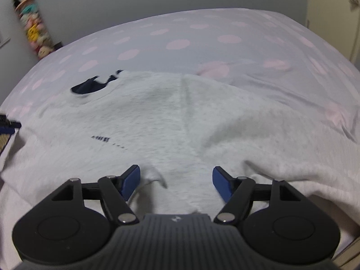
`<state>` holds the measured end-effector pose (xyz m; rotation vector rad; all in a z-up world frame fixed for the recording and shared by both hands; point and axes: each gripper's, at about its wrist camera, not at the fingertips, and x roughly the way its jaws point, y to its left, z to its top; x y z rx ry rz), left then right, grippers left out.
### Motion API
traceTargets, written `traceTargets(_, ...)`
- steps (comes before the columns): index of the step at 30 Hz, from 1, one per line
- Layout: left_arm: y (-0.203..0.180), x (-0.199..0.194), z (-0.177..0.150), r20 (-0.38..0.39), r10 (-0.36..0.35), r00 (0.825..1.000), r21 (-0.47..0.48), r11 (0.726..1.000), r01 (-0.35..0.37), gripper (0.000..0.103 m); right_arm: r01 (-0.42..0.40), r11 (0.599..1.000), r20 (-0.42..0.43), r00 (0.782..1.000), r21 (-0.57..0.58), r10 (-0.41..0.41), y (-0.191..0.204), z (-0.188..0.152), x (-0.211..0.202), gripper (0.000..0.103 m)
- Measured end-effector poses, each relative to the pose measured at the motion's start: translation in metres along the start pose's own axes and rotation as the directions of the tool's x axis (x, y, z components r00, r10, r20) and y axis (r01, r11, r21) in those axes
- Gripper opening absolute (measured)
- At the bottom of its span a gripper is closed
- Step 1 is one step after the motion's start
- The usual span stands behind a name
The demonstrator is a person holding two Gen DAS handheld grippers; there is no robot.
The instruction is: Fold clothes
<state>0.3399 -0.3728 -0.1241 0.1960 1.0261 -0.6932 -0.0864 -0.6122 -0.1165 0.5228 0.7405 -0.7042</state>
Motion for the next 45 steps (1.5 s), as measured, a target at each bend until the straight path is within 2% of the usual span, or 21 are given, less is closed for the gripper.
traceTargets(1,0.000,0.004,0.001,-0.002,0.002,1.000,0.001,1.000,-0.002,0.042,-0.014,1.000,-0.006,1.000,0.019,0.014,-0.002,-0.002,0.000,0.074)
traceTargets(3,-0.001,0.008,0.001,-0.003,-0.012,1.000,0.003,1.000,0.012,0.024,-0.043,0.997,-0.016,0.999,0.057,0.044,-0.007,-0.006,0.000,0.073)
traceTargets(4,-0.002,0.009,0.001,-0.002,-0.016,1.000,0.006,1.000,0.016,0.023,-0.057,0.996,-0.021,0.998,0.076,0.058,-0.010,-0.007,0.001,0.072)
traceTargets(6,-0.005,0.010,-0.001,0.007,-0.005,1.000,0.017,1.000,0.005,0.006,-0.083,0.990,-0.030,0.996,0.115,0.087,-0.014,-0.012,0.001,0.069)
traceTargets(8,-0.007,0.009,-0.002,0.025,-0.001,1.000,0.018,1.000,0.001,0.004,-0.097,0.983,-0.047,0.993,0.158,0.105,-0.016,-0.020,-0.001,0.049)
traceTargets(10,-0.007,0.005,-0.001,0.040,-0.001,0.999,0.010,1.000,0.000,0.004,-0.097,0.980,-0.062,0.992,0.171,0.109,-0.015,-0.026,-0.002,0.014)
traceTargets(11,-0.007,0.003,-0.001,0.049,-0.001,0.999,0.005,1.000,0.001,0.003,-0.099,0.982,-0.051,0.993,0.159,0.108,-0.013,-0.025,-0.005,0.009)
traceTargets(13,-0.007,-0.004,0.001,0.068,-0.005,0.998,0.000,1.000,0.005,0.003,-0.102,0.986,-0.029,0.994,0.133,0.107,-0.009,-0.023,-0.011,0.006)
traceTargets(18,0.003,-0.019,0.002,0.122,-0.021,0.992,-0.020,1.000,0.023,0.003,-0.130,0.991,0.090,0.988,0.043,0.125,0.005,0.018,-0.036,0.006)
traceTargets(23,0.020,-0.030,-0.001,0.173,-0.058,0.983,-0.053,0.996,0.068,0.003,-0.103,0.993,0.186,0.976,-0.060,0.113,0.021,0.060,-0.036,0.006)
traceTargets(27,0.031,-0.017,-0.004,0.161,-0.058,0.985,-0.061,0.996,0.068,0.003,-0.064,0.993,0.155,0.985,-0.099,0.079,0.024,0.079,0.002,0.006)
traceTargets(33,0.036,0.003,-0.011,0.126,-0.054,0.991,-0.068,0.996,0.063,0.007,-0.004,0.997,0.038,0.999,-0.080,0.007,0.015,0.075,0.060,0.007)
traceTargets(35,0.039,-0.007,-0.015,0.145,-0.044,0.988,-0.044,0.998,0.051,0.008,-0.007,0.998,0.032,0.999,-0.058,0.009,0.011,0.070,0.061,0.016)
traceTargets(37,0.043,-0.021,-0.021,0.161,-0.051,0.986,-0.011,0.999,0.053,0.010,-0.014,0.999,0.041,0.999,-0.037,0.016,0.007,0.066,0.056,0.034)
traceTargets(38,0.045,-0.029,-0.025,0.169,-0.056,0.984,0.011,0.998,0.055,0.013,-0.020,0.999,0.052,0.998,-0.031,0.021,0.005,0.064,0.051,0.037)
traceTargets(40,0.044,-0.049,-0.039,0.181,-0.074,0.981,0.092,0.994,0.058,0.015,-0.018,1.000,0.073,0.997,-0.022,0.019,0.003,0.061,0.044,0.040)
traceTargets(43,0.036,-0.073,-0.067,0.183,-0.090,0.979,0.221,0.974,0.048,0.025,-0.030,1.000,0.061,0.998,-0.007,0.030,0.000,0.053,0.041,0.042)
traceTargets(45,0.030,-0.085,-0.088,0.183,-0.094,0.979,0.301,0.953,0.035,0.039,-0.038,0.999,0.054,0.998,0.003,0.038,-0.001,0.048,0.038,0.044)
